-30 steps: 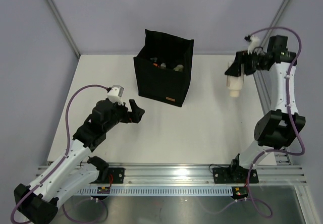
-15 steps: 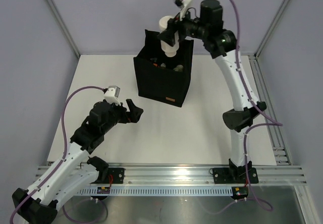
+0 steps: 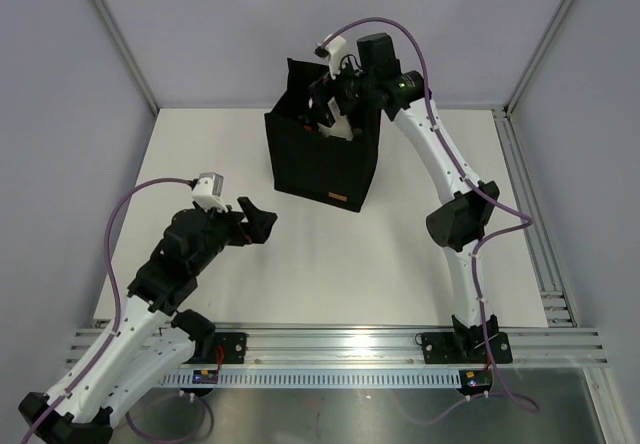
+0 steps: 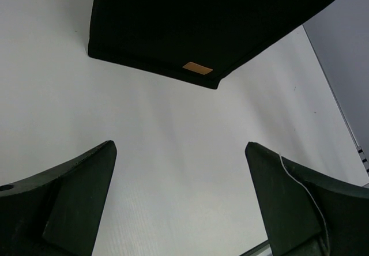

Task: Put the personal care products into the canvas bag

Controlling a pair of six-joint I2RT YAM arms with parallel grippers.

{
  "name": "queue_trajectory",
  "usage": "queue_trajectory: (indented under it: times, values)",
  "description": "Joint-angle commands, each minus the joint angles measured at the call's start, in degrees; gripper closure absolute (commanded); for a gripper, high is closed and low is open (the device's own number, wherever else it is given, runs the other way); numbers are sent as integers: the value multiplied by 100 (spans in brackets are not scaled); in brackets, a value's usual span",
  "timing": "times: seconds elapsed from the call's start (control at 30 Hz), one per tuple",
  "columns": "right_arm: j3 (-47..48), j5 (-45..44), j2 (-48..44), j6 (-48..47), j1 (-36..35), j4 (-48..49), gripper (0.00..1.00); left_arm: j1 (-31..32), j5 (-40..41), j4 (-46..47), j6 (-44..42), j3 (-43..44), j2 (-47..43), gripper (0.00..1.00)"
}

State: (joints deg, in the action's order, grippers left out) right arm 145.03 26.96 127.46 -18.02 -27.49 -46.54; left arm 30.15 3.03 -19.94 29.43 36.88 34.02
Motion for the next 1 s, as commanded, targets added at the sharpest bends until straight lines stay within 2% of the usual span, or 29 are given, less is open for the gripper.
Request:
queue_trajectory:
  times: [0.0,0.2,0.3,0.37,0.47,0.5,0.57,0.73,0.83,0.97]
  values:
    - [254,320,-686,-211,-46,-117,1,-9,93,219,-112,73,201,1]
    - [333,-314,-950,70,67,-539,1,-9,14,237,-315,284,482,1]
    - [245,-367,-1179,447,366,-549,1,-9,14,167,-403,363,509,1]
    - [26,-612,-1476,1018,743,-479,0,-9,40,35,-447,407,492,1]
    - [-702,-1156,-2064,1336,1226,-373,0,-9,93,-71,-473,399,360,1]
    - [-1218,-1367,-2250,1328,1324,-312,1,-9,119,-80,-473,372,325,1]
    - [-1818,-2131,-2802,1275,1482,-75,0,-9,180,-106,-465,328,211,1]
    - [-4217,-3616,-4078,1090,1509,916,0,-9,163,-45,-394,135,78,1]
    - [-5114,-3934,-4633,1160,1518,1112,1,-9,111,-45,-394,152,114,1]
    - [-5941,-3752,-5177,1222,1536,981,1,-9,84,-45,-429,170,184,1]
